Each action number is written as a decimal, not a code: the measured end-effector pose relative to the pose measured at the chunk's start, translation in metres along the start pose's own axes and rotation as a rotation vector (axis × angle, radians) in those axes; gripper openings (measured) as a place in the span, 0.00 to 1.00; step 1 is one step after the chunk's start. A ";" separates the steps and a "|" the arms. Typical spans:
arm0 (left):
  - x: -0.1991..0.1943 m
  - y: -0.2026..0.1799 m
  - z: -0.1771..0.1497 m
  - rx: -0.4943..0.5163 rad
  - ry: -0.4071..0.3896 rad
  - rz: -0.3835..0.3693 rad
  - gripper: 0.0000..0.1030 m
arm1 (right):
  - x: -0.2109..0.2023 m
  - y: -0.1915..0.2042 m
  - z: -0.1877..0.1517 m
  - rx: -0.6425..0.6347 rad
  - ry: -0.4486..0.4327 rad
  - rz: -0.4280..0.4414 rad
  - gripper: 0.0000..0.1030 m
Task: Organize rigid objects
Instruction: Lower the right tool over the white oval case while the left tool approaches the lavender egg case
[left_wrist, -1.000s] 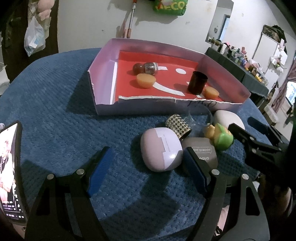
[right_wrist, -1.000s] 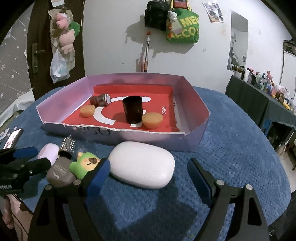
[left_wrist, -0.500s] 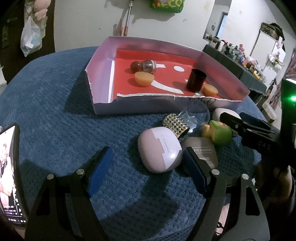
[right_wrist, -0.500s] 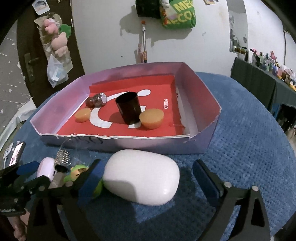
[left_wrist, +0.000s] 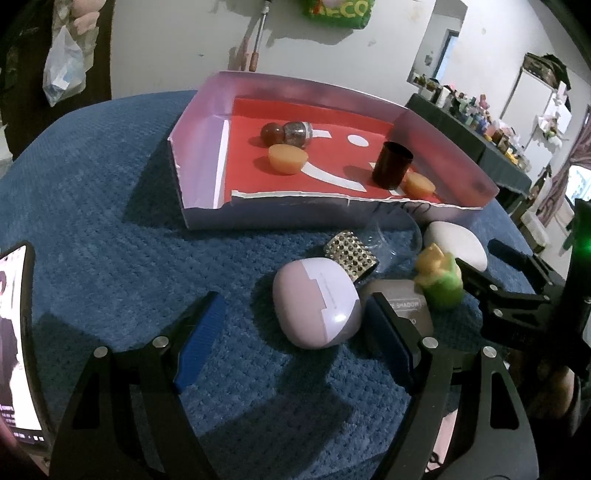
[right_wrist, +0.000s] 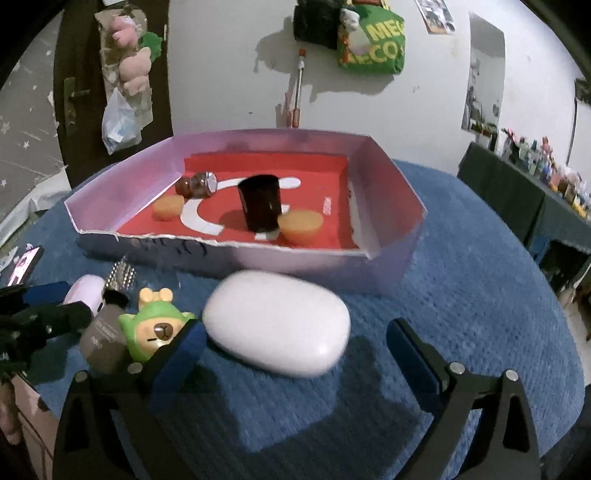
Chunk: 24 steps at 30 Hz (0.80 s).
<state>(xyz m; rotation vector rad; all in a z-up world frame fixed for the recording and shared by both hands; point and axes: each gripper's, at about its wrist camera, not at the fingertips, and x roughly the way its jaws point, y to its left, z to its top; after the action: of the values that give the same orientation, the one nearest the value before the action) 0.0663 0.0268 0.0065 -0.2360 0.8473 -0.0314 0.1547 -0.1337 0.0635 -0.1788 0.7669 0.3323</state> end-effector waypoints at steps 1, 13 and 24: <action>0.000 0.000 0.000 -0.001 -0.003 -0.003 0.76 | 0.002 0.003 0.003 -0.015 0.002 -0.004 0.97; -0.006 0.002 -0.007 0.014 -0.005 -0.053 0.65 | 0.000 -0.004 -0.003 0.022 0.030 0.057 0.82; 0.004 -0.009 -0.003 0.066 -0.031 0.034 0.67 | 0.008 -0.006 -0.009 0.022 0.034 0.031 0.83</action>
<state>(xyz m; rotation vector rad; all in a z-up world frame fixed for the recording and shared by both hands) 0.0675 0.0170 0.0036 -0.1601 0.8180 -0.0238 0.1566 -0.1394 0.0520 -0.1521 0.8078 0.3509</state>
